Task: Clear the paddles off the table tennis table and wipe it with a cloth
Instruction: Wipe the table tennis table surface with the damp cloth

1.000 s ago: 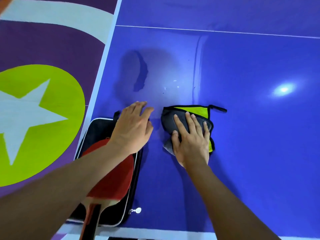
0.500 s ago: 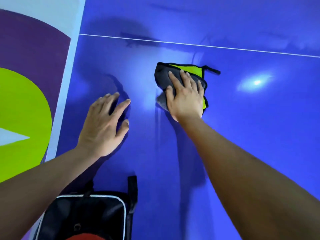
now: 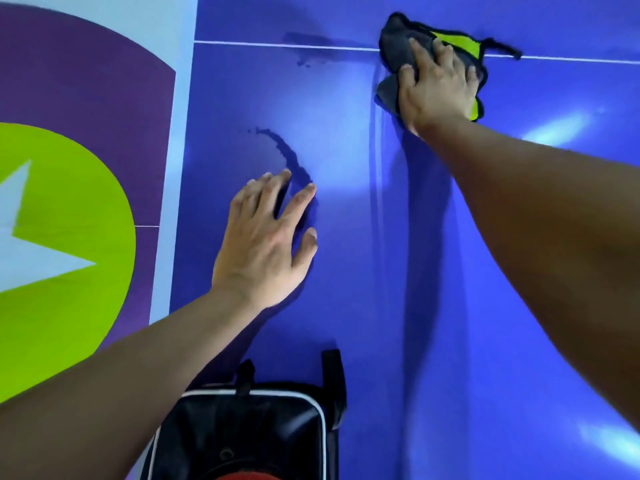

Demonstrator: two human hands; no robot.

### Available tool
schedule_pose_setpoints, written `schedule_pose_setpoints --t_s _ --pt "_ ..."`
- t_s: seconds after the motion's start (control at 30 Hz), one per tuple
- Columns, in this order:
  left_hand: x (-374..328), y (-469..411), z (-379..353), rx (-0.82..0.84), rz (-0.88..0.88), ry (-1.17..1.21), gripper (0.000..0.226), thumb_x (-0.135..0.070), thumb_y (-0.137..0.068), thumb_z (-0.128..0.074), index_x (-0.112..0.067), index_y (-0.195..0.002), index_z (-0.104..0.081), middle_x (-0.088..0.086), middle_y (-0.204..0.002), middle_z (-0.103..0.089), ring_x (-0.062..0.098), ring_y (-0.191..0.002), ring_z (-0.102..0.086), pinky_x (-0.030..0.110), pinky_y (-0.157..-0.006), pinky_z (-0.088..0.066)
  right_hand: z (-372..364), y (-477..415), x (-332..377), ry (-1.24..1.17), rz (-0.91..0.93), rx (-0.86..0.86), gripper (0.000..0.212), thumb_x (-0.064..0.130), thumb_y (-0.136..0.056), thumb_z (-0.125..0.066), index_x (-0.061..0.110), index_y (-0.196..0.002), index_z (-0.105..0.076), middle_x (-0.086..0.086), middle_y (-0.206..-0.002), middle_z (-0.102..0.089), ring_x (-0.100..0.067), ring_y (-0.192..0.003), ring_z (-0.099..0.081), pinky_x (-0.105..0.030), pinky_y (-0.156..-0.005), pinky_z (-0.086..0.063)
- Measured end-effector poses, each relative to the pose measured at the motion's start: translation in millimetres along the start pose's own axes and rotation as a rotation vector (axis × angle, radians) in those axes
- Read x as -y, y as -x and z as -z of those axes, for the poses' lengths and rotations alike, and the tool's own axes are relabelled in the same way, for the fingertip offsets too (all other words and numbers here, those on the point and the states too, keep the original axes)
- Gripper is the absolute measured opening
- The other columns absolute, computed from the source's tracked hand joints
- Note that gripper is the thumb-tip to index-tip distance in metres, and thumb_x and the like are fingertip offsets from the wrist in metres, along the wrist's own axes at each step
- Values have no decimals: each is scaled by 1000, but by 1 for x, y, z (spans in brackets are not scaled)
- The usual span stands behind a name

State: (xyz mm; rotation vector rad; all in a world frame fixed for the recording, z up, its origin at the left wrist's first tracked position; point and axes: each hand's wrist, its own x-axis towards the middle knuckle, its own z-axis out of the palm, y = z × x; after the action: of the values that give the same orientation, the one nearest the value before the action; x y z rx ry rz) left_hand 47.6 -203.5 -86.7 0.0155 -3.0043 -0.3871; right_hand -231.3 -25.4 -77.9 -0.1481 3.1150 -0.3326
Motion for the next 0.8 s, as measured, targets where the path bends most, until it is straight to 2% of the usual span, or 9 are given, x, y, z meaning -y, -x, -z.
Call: schedule_pose_setpoints --t_s 0.2,0.33,0.4,0.5,0.67,0.8 --pt "2 2 6 20 -5 13 52 -37 -97 -44 -14 -144 -50 18 -147 -44 40 -135 -40 49 -115 -27 -5 115 18 34 96 -3 58 46 -102 -22 39 -159 -27 -3 -169 -22 -23 -156 -17 -53 -126 -6" --pt "7 4 16 89 -18 108 51 -32 -98 -45 -12 -145 -50 20 -147 -44 39 -135 -41 45 -114 -28 -4 198 12 52 107 5 57 46 -103 -22 38 -159 -28 -2 -169 -22 -22 -156 -17 -53 -126 -6" --pt "8 19 27 71 -12 81 50 -30 -99 -45 -11 -145 -50 21 -146 -45 39 -134 -43 45 -113 -31 -4 237 8 48 110 20 57 47 -104 -22 37 -160 -27 -2 -169 -21 -22 -156 -16 -53 -126 -6" --pt "-6 63 49 22 -7 60 46 -24 -100 -45 -8 -142 -52 20 -147 -45 38 -133 -45 47 -113 -32 -4 290 5 43 108 15 56 46 -104 -23 37 -160 -27 -3 -169 -22 -21 -156 -15 -54 -126 -5" --pt "-39 177 85 15 -41 131 36 -20 -98 -49 -5 -127 -63 22 -134 -55 42 -114 -57 49 -101 -42 -5 385 -9 4 93 22 56 46 -104 -25 37 -159 -27 -3 -169 -22 -21 -157 -15 -53 -126 -3" --pt "-60 261 101 103 50 255 40 -31 -99 -45 -9 -126 -65 16 -132 -57 36 -121 -56 47 -107 -40 0 454 -26 -39 76 21 56 45 -104 -28 38 -159 -29 -3 -168 -24 -20 -156 -16 -52 -127 -3"
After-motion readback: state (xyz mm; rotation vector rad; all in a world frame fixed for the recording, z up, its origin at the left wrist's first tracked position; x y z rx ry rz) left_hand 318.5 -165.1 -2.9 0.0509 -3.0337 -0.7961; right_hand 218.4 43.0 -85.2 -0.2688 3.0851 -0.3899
